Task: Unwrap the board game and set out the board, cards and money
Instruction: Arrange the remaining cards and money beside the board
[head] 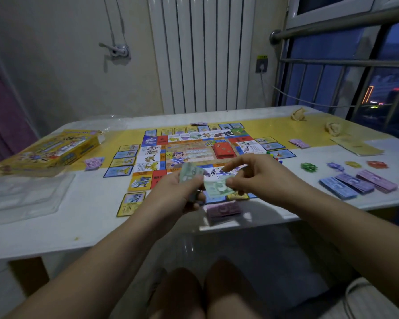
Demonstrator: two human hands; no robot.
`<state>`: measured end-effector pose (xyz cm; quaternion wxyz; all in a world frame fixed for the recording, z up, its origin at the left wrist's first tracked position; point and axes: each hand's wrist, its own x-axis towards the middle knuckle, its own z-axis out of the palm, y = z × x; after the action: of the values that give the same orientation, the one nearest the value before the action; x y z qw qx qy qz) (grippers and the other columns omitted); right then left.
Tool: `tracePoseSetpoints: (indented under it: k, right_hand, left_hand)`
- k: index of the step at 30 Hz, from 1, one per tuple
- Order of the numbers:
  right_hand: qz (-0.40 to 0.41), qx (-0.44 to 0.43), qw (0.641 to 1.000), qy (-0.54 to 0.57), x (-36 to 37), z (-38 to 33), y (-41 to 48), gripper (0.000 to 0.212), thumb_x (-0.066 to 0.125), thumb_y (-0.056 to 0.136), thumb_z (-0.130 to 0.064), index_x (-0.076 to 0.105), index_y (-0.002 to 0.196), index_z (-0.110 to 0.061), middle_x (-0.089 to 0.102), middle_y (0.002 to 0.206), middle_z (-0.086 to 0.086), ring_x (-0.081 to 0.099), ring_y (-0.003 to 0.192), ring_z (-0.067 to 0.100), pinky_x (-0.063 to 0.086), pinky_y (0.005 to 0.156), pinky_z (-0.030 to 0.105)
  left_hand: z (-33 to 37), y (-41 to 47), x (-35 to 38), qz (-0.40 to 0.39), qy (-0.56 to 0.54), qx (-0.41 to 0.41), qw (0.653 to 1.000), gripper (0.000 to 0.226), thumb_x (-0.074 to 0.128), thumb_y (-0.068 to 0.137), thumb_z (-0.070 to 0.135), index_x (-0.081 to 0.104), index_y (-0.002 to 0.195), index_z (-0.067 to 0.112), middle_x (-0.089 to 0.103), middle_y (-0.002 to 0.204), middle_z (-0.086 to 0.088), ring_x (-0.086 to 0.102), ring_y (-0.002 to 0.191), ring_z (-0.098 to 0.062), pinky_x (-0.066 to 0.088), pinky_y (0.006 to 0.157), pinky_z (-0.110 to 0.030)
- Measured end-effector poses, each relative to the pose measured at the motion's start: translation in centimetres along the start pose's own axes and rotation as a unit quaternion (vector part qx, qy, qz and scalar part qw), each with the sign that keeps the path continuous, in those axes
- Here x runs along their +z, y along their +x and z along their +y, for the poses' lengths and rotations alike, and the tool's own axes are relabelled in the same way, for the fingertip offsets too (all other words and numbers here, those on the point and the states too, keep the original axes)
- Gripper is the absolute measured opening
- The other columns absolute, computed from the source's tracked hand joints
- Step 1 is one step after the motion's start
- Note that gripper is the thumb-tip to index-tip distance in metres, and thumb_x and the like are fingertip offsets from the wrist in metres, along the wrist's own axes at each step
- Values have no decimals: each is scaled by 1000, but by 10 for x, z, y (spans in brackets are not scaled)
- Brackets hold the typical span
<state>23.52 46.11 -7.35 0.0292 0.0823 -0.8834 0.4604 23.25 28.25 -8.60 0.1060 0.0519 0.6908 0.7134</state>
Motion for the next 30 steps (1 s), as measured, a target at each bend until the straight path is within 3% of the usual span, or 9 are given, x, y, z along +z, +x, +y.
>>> tracePoseSetpoints:
  k: [3, 6, 10, 12, 16, 19, 22, 27, 30]
  right_hand:
    - [6, 0, 999, -47, 8, 11, -8, 13, 66, 86, -16, 63, 96, -23, 68, 66, 1, 68, 71, 15, 52, 70, 26]
    - [31, -10, 994, -107, 20, 20, -13, 13, 62, 87, -16, 59, 87, -29, 66, 70, 0, 59, 60, 10, 43, 53, 15]
    - [55, -34, 973, -224, 26, 28, -16, 7, 63, 86, -27, 60, 93, -30, 54, 68, -14, 49, 66, 3, 41, 81, 31]
    - [63, -37, 966, -249, 24, 27, -17, 11, 65, 86, -33, 61, 96, -30, 46, 71, -18, 46, 71, 3, 39, 84, 32]
    - [104, -65, 985, -121, 10, 11, -12, 4, 63, 86, -34, 61, 84, -31, 57, 76, -11, 50, 68, 0, 39, 66, 23]
    - [62, -42, 997, 12, -2, -3, -6, 15, 67, 83, -37, 64, 84, -23, 66, 78, -6, 62, 72, 8, 49, 70, 27]
    - [52, -37, 998, 23, -11, -9, 2, 26, 75, 76, -34, 58, 85, -17, 58, 68, -2, 56, 62, 12, 47, 63, 31]
    - [27, -46, 997, 51, -35, -6, 18, 18, 70, 83, -14, 52, 81, -16, 55, 58, -2, 52, 59, 12, 45, 65, 36]
    - [5, -50, 998, 40, -52, -4, 25, 14, 67, 84, -6, 57, 80, -16, 62, 68, 11, 57, 66, 15, 49, 70, 42]
  left_hand:
    - [4, -1, -7, 47, -68, -26, 996, 17, 41, 98, 9, 57, 96, 5, 64, 73, -4, 54, 53, -8, 42, 50, -23]
    - [5, -4, -9, 34, -44, -21, 998, 22, 36, 97, 2, 58, 98, 9, 70, 78, -2, 61, 54, -5, 45, 45, -18]
    - [0, -8, -9, -7, -15, -5, 1000, 18, 43, 98, 5, 58, 98, 16, 74, 80, 2, 70, 69, -5, 49, 49, -15]
    - [-3, -9, -8, -30, -1, 1, 1000, 15, 49, 96, 7, 58, 101, 17, 75, 84, 4, 71, 76, -7, 48, 49, -14]
    - [-1, -8, -2, -68, 14, 12, 998, 16, 57, 90, 6, 60, 104, 13, 75, 86, 3, 71, 78, -10, 43, 48, -14]
    - [6, 1, 6, -83, 39, 36, 995, 16, 59, 89, 3, 60, 102, 13, 73, 76, 6, 68, 67, -7, 41, 48, -16]
    - [14, 11, 13, -106, 75, 61, 990, 16, 59, 88, 2, 60, 100, 13, 67, 66, 7, 61, 58, -4, 40, 52, -20]
    - [24, 38, 27, -96, 50, 76, 991, 14, 56, 91, 4, 60, 99, 14, 57, 58, 10, 49, 49, -6, 36, 48, -20]
    - [31, 58, 35, -78, 56, 88, 991, 13, 57, 91, 4, 60, 94, 17, 56, 62, 4, 48, 49, -8, 37, 49, -21]
